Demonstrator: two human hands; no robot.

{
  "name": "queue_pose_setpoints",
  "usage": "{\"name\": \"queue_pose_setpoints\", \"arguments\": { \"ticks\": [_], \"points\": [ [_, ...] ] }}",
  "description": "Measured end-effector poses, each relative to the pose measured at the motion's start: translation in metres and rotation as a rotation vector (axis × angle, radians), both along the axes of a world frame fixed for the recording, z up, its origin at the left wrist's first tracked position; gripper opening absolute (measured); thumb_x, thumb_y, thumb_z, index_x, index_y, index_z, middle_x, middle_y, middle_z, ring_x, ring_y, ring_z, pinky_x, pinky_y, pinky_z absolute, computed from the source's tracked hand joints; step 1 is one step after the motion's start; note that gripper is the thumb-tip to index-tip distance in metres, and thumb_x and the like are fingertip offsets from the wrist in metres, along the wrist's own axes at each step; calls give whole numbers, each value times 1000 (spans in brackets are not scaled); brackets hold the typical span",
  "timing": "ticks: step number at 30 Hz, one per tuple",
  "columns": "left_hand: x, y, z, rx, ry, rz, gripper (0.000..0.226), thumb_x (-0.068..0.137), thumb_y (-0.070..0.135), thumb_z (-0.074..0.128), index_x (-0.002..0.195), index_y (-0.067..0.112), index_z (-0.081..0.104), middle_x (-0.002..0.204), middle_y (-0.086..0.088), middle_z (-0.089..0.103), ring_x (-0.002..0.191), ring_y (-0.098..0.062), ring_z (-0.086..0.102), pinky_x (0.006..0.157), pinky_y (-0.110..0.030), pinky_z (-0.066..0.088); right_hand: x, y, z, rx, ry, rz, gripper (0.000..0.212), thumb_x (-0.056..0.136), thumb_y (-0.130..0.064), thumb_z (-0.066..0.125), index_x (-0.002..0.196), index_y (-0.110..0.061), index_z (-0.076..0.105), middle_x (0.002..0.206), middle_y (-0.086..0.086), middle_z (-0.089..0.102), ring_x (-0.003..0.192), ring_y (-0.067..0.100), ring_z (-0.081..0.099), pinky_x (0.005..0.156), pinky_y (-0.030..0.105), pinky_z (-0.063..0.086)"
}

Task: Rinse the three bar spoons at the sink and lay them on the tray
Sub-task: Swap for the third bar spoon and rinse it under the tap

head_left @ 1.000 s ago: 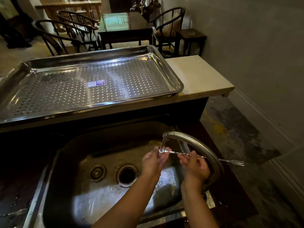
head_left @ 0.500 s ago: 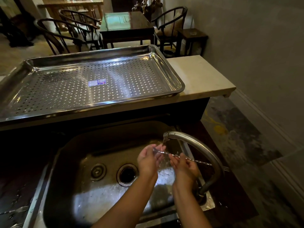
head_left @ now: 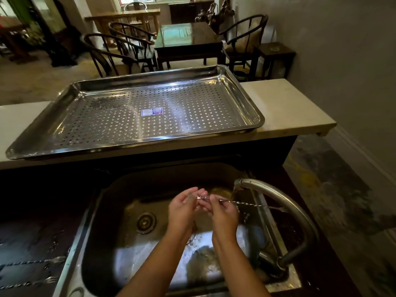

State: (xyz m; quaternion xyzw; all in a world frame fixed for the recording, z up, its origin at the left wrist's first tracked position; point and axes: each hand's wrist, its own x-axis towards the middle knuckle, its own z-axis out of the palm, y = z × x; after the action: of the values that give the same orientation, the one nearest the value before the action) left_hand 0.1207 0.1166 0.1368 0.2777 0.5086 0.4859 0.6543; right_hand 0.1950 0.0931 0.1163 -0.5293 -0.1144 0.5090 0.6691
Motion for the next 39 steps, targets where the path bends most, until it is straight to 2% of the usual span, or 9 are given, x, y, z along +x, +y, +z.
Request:
{"name": "queue_pose_setpoints", "arguments": {
  "ticks": [3,9,18,21,24,27,32,37,39],
  "points": [
    [-21,10,4,6,-21,48,19,88,1,54,106,-2,59,80,-8,74,70,-10,72,70,-22,57,1,2,-2,-18,25,-9,5,90,-5,54,87,-7,58,60,0,73,61,11,71,52,15,54],
    [-67,30,-3,-38,-152,236,21,93,2,47,112,-4,53,109,-21,61,80,-15,69,74,-25,57,25,0,-12,-93,16,-158,6,89,-11,56,86,-5,57,81,12,70,62,10,71,50,15,54],
    [-21,9,-17,-110,-72,67,18,95,5,38,95,1,56,90,-15,70,80,-17,71,62,-21,58,8,4,-8,-106,24,-156,27,80,6,63,94,-8,45,75,8,64,61,16,64,48,16,54],
    [-20,9,-17,-105,-56,47,20,96,5,37,93,1,56,91,-17,70,76,-17,72,65,-22,59,19,-1,-11,-105,36,-152,8,89,-5,56,95,0,53,80,12,66,71,20,67,54,18,58],
    [-19,6,-18,-103,-60,39,21,97,6,36,92,1,56,91,-18,69,71,-16,73,68,-24,58,29,-6,-16,-118,73,-140,31,96,-21,43,99,7,55,80,18,67,65,23,69,51,21,58],
    [-23,6,-21,-110,-43,76,21,97,8,36,94,1,56,92,-18,69,78,-19,71,65,-22,59,38,-10,-19,-114,51,-139,18,91,-9,53,106,0,51,87,18,65,54,17,69,47,19,56],
    [-36,12,-25,-135,-51,131,23,97,6,34,94,1,55,94,-18,67,86,-23,67,64,-21,59,59,-11,-18,-158,-119,107,15,93,-9,48,99,4,53,74,20,65,47,15,68,43,18,53],
    [-43,14,-25,-124,-107,119,24,99,10,33,96,2,56,93,-16,69,81,-18,71,63,-22,58,65,-12,-4,-133,-129,199,26,99,-20,35,84,-11,54,71,19,66,47,18,68,41,20,53],
    [-50,15,-24,-119,-124,137,24,99,10,34,95,2,56,90,-15,70,75,-15,72,61,-21,58,64,-13,2,-194,-280,316,24,98,-25,39,83,-14,55,62,12,66,39,13,61,35,18,46]
  ]
}}
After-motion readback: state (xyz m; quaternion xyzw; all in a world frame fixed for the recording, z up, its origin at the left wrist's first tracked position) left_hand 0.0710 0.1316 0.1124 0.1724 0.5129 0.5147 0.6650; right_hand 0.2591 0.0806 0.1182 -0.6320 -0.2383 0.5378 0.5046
